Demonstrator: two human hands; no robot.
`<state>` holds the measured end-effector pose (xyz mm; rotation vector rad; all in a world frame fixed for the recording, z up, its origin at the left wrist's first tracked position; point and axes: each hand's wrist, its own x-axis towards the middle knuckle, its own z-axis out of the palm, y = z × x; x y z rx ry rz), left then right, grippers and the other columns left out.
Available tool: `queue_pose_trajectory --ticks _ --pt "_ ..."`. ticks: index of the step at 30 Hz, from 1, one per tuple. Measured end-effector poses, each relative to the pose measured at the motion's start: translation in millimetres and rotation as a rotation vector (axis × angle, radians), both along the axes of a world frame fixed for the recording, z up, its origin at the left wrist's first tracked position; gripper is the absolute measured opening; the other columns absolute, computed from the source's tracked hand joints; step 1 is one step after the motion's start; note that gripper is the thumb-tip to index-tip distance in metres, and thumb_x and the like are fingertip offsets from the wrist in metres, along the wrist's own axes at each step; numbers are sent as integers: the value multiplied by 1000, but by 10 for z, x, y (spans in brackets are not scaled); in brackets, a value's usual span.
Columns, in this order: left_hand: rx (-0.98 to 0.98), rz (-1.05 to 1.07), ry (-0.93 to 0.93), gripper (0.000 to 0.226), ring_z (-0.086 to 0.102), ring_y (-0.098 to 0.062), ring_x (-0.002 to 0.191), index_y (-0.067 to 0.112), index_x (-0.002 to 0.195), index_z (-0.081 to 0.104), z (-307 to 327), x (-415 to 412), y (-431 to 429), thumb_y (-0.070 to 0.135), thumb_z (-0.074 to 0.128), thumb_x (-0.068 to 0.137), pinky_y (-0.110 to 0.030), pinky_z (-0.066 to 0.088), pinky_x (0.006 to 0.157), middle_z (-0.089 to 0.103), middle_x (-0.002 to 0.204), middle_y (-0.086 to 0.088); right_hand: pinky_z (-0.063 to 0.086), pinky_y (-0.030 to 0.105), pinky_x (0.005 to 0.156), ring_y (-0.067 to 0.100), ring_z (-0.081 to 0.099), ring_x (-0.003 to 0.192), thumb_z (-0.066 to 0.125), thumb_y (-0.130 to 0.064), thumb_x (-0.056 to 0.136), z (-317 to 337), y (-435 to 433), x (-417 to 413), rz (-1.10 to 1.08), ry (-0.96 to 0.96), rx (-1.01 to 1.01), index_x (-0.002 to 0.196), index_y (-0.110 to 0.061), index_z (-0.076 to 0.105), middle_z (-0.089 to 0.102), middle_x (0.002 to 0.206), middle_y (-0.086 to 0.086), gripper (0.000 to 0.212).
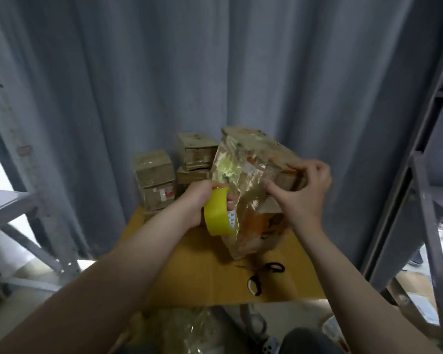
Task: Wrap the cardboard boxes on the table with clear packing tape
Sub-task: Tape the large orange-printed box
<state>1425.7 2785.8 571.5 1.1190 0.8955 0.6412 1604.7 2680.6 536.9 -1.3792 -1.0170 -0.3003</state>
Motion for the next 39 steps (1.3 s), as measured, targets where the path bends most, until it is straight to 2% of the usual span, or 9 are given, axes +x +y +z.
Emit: queue_pose_trajectory --ticks 4,7,16,19,23,27,33,36,39 --pt "29 31 1 72 64 -29 44 -3 128 58 -60 -457 1 60 30 108 -29 55 44 67 62 -18 41 56 106 33 40 123 85 -58 60 99 63 -553 90 -286 -64 99 -31 62 47 123 1 52" --pt "6 41 11 89 64 -30 47 -2 131 57 -117 -873 18 76 27 99 -33 57 46 65 63 -20 41 59 104 36 40 124 86 -58 59 43 117 -891 141 -372 -73 100 -29 65 49 125 1 55" --pt "-76 69 201 87 73 -32 61 11 127 66 -382 -1583 -141 85 44 87 -40 63 54 75 80 -19 31 71 111 50 28 143 90 -51 62 -299 418 -1300 448 -713 -153 104 -16 66 51 139 9 59" --pt "-113 104 71 65 77 -30 73 18 133 62 -535 -1603 -209 66 64 90 -39 62 53 77 104 -15 26 62 121 38 22 150 88 -51 69 -393 340 -1378 550 -526 -184 98 -25 63 42 148 6 47" --pt "-143 157 -46 58 79 -30 83 20 132 62 -614 -1593 -298 60 68 90 -40 63 59 75 116 -14 47 30 112 5 43 131 87 -34 80 -264 222 -1479 565 84 -149 114 -19 57 35 142 3 47" --pt "-195 204 -92 56 79 -29 82 18 129 67 -684 -1594 -430 56 73 88 -36 62 57 79 104 -12 43 49 114 22 42 140 82 -67 65 -372 316 -1473 488 326 -407 147 -34 36 39 151 -4 99" --pt "-278 206 -152 66 75 -23 90 18 129 71 -1000 -1683 -580 56 85 77 -38 62 75 77 114 -8 50 29 99 8 51 124 78 -20 83 -313 104 -1477 592 199 -265 134 -26 48 54 135 -4 59" --pt "-361 159 -192 73 73 -27 103 17 131 70 -1221 -1615 -740 52 92 71 -47 56 101 74 122 -10 54 21 91 4 55 119 73 -13 85 -373 13 -1459 588 132 -210 127 -23 52 58 128 -4 49" --pt "-394 136 -187 71 73 -29 105 17 130 70 -1333 -1460 -849 54 87 72 -50 55 102 75 121 -11 58 23 86 5 60 114 70 -15 79 -446 -39 -1348 595 132 -215 123 -18 53 60 125 1 47"
